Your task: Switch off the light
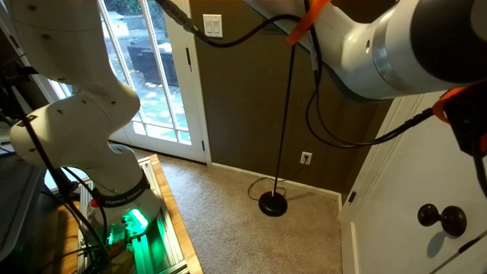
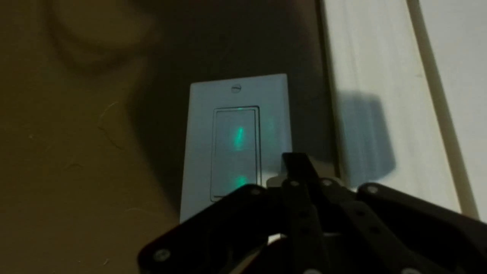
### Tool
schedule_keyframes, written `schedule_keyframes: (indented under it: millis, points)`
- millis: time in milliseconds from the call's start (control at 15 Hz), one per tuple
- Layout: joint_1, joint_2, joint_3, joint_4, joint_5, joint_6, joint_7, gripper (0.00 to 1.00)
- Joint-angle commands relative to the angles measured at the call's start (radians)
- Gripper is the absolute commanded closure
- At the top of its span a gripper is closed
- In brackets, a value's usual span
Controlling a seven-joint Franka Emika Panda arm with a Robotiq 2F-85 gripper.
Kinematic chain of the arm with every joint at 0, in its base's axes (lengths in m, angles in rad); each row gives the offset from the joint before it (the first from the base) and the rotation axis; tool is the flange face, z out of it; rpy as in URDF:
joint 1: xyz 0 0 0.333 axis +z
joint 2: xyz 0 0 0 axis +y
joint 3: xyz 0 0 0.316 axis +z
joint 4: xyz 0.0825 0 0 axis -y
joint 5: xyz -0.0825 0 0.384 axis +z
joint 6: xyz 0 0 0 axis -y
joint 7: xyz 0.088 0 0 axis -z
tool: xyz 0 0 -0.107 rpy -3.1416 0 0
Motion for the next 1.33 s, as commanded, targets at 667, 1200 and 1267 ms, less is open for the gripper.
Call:
schedule_keyframes:
  millis: [667,1200,1267]
  points:
    - [0.189,0.031,-0.174,0.081,-0.03,-0.259,-0.033,1.0]
    - [0.348,0.064,-0.372,0.113,-0.023,-0.224,-0.032,1.0]
    - [0.351,0.072,-0.38,0.115,-0.016,-0.213,-0.036,1.0]
